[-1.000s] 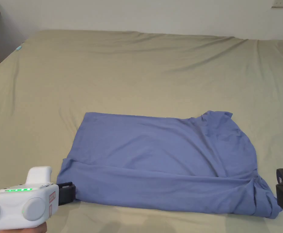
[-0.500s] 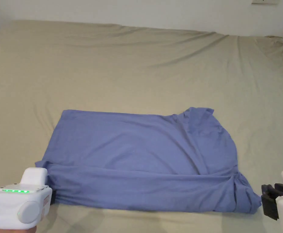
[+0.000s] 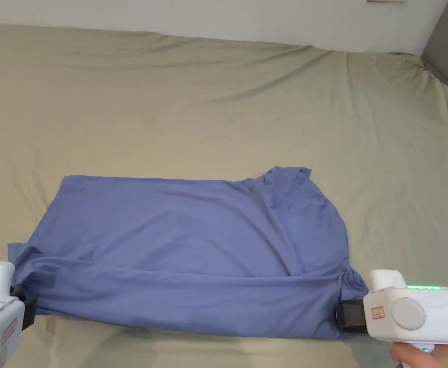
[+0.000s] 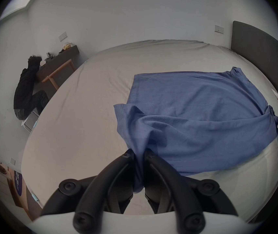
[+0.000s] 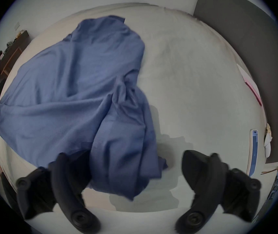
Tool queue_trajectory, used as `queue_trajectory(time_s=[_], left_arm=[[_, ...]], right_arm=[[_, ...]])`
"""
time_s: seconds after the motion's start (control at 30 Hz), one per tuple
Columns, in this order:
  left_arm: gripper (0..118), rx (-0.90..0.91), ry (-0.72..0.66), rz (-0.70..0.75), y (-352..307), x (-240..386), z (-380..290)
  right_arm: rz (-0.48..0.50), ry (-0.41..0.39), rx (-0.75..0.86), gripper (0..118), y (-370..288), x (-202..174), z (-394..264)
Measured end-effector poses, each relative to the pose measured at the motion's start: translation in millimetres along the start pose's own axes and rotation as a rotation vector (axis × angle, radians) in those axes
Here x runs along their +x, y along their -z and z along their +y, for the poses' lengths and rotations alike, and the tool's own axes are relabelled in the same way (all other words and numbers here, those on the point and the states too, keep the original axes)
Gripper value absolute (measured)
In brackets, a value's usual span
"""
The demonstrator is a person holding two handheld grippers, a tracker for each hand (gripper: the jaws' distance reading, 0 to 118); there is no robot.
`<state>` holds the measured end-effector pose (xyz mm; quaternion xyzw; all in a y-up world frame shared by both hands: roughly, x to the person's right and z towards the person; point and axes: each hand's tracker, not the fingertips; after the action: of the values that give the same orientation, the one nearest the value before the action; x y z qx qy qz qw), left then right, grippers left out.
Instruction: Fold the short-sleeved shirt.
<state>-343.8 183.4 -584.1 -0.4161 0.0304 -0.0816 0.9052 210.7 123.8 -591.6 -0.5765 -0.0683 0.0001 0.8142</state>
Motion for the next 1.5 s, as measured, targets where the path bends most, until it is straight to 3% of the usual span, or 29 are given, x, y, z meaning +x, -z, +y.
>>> queue_trajectory(time_s=[0.07, 0.13, 0.17, 0.2, 0.23, 0.27, 0.37, 0.47, 0.8, 1.17, 1.3, 1.33, 1.37, 1.4, 1.43, 1.5], left_arm=[[8, -0.003, 0.002, 0.001, 3, 0, -1], [8, -0.012, 0.011, 0.004, 4, 1, -3], [8, -0.016, 0.019, 0.007, 5, 3, -5], [8, -0.018, 0.026, 0.010, 9, 1, -6], [8, -0.023, 0.031, 0.013, 10, 1, -6], [8, -0.028, 0.033, 0.008, 10, 1, -6], [8, -0.029, 0.034, 0.003, 7, -3, -5], [8, -0.027, 0.037, -0.011, -2, -8, -2], [8, -0.069, 0.109, -0.040, -47, -22, -19], [8, -0.273, 0.147, -0.086, -17, -19, -105], [9, -0.293, 0.154, -0.084, -6, -14, -107], [9, -0.291, 0.162, -0.080, -8, -13, -104], [17, -0.286, 0.173, -0.075, -9, -13, -102], [35, -0.268, 0.194, -0.050, -13, -12, -99], [56, -0.237, 0.216, -0.026, -18, -12, -96], [105, -0.168, 0.202, -0.030, -29, -15, -85]], right_arm=[[0.034, 0.038, 0.016, 77, -3, 0, -2], [0.131, 0.061, 0.029, 22, -13, -5, -3], [0.170, 0.061, 0.035, 17, -16, -8, -4], [0.191, 0.039, 0.042, 17, -18, -12, -4], [0.075, -0.025, 0.031, 17, -16, -19, -2], [0.082, -0.066, 0.039, 17, -17, -24, -1], [0.118, 0.011, 0.034, 17, -27, -10, -1], [0.138, 0.029, 0.062, 17, -49, 2, -4], [0.177, -0.016, 0.053, 17, -144, 0, -48], [0.166, 0.022, -0.115, 18, -78, 0, -105], [0.149, 0.072, -0.135, 26, -53, 6, -108], [0.117, 0.064, -0.124, 35, -56, 10, -106], [0.050, 0.018, -0.123, 50, -60, 9, -104], [-0.020, -0.060, -0.117, 76, -66, 7, -102], [-0.071, -0.144, -0.063, 91, -76, 3, -102], [-0.103, -0.231, 0.059, 97, -104, 1, -96]])
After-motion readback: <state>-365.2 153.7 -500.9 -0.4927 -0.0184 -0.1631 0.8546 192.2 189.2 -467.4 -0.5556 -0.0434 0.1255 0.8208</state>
